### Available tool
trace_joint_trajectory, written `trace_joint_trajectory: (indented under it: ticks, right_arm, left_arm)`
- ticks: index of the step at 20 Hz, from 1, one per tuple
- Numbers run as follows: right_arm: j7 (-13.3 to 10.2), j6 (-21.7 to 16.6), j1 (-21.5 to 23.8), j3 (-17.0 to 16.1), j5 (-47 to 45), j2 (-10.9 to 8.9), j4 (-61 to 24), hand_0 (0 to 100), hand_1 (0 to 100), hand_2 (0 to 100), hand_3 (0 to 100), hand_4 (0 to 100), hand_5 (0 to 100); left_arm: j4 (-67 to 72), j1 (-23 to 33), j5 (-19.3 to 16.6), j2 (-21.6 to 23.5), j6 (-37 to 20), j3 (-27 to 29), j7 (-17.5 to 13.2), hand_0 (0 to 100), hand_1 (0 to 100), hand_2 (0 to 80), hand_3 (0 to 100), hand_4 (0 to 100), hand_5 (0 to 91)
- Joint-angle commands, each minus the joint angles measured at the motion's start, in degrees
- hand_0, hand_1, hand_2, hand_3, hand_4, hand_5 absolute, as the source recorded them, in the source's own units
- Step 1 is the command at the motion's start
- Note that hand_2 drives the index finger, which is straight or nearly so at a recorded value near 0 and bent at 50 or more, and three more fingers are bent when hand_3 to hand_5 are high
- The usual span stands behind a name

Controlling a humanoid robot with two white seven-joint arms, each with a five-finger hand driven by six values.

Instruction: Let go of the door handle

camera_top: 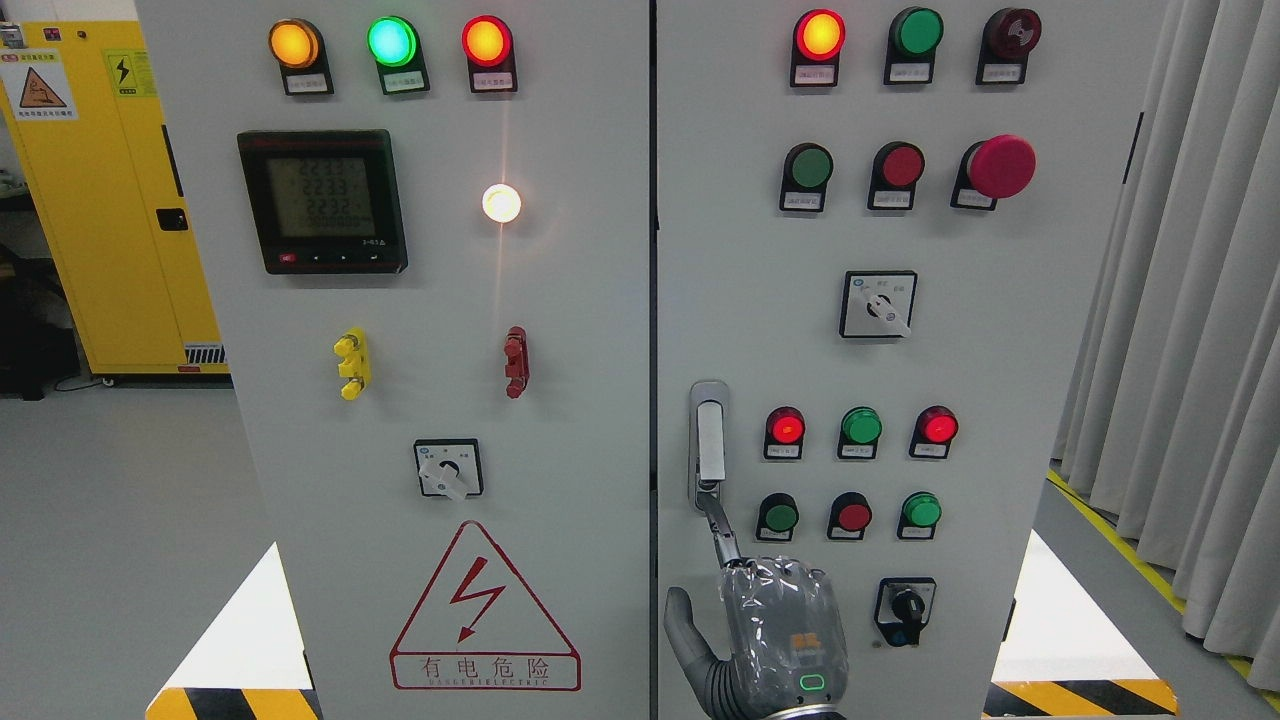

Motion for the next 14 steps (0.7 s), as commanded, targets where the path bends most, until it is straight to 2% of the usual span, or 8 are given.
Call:
trace_joint_trajectory:
  ticks: [1, 5, 6, 8, 10, 12, 13, 14]
  right_arm:
    - [-0.4, -0.1, 1.2, 0.1, -0.1, -0.09, -2.2, 66, 42, 10, 100, 100, 100]
    - [-1.2, -0.1, 2.2, 0.1, -0.1, -0.09, -3.0, 66, 42, 12, 100, 100, 100]
    - [-1.6, -0.2, 2.5, 0.1, -0.1, -0.09, -3.3, 67, 42, 21, 100, 100, 100]
    - [-2.3, -0.2, 2.9, -0.1, -0.2, -0.17, -3.9, 67, 42, 29, 100, 100, 100]
    - [-2.5, -0.5, 3.8, -0.6, -0.2, -0.17, -5.0, 67, 42, 41, 100, 100, 100]
    - [-2.3, -1.9, 4.5, -0.8, -0.3, -0.17, -6.4, 74, 44, 46, 100, 100, 100]
    - [-2.3, -2.6, 4.5, -1.4, -0.4, -0.17, -6.7, 85, 43, 49, 91, 95, 98]
    - [-2.3, -3.3, 4.4, -2.1, -0.4, -0.17, -6.9, 87, 42, 52, 83, 88, 88]
  left_arm:
    - [0.0, 0.0, 0.0, 0.0, 0.0, -0.1, 0.0, 12, 56, 0.0, 0, 0, 0.0]
    - [0.0, 0.0, 0.0, 0.0, 0.0, 0.0, 0.0, 12, 56, 0.0, 0, 0, 0.0]
    - [0.0, 0.0, 0.0, 0.0, 0.0, 0.0, 0.0, 12, 56, 0.0, 0, 0, 0.0]
    - [0.0, 0.0, 0.0, 0.0, 0.0, -0.1, 0.0, 12, 56, 0.0, 0, 0, 0.0]
    - [0.0, 0.0, 0.0, 0.0, 0.0, 0.0, 0.0, 12, 56, 0.0, 0, 0, 0.0]
    - [0.0, 0.0, 0.0, 0.0, 0.0, 0.0, 0.0, 12, 56, 0.0, 0, 0, 0.0]
    - [0.0, 0.0, 0.0, 0.0, 0.0, 0.0, 0.0, 12, 56, 0.0, 0, 0, 0.0]
    - [0.0, 0.0, 0.0, 0.0, 0.0, 0.0, 0.0, 12, 56, 0.0, 0, 0, 0.0]
